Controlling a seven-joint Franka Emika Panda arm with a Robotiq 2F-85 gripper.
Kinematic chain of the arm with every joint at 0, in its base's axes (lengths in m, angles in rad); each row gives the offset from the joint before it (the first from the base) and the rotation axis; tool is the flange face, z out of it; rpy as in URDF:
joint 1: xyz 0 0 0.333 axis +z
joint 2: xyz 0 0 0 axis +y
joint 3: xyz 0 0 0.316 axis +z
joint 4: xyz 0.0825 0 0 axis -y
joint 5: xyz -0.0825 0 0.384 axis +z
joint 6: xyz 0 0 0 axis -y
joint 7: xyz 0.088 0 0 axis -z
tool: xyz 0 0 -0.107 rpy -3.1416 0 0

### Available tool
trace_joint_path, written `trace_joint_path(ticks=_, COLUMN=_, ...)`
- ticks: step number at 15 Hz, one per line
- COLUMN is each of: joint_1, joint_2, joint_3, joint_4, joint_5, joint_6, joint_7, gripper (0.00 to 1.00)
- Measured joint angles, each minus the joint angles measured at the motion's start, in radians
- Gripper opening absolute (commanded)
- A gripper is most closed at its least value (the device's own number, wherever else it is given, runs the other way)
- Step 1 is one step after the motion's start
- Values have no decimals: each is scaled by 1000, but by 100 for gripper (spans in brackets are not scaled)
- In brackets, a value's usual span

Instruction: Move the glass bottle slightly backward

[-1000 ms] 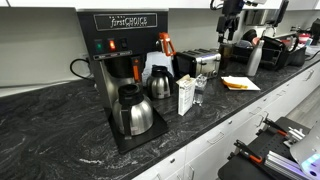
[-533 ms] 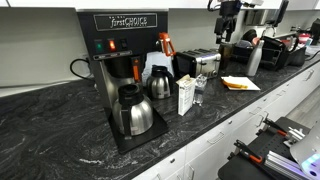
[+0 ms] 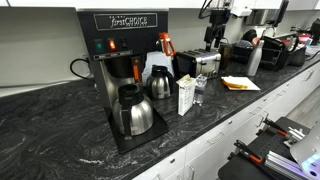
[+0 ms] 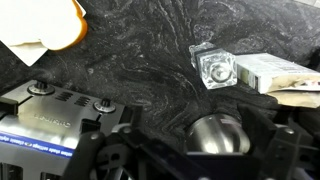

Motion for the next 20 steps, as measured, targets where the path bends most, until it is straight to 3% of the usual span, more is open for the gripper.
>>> trace_joint_path(ticks=7, joint_1=3, joint_2=2, joint_3=3, joint_4=-19, joint_5=1, joint_6=39, joint_7=0, gripper=100)
trace_joint_path(ticks=14, joint_1=52, joint_2=15, joint_3=44, joint_4=-65, joint_5=3, joint_6=59, joint_7=0, gripper=100)
trace_joint_path(ticks=20, joint_1=55, joint_2=55, joint_3=55, joint_4=-120, joint_5=2, joint_6=143, joint_7=0, gripper=100)
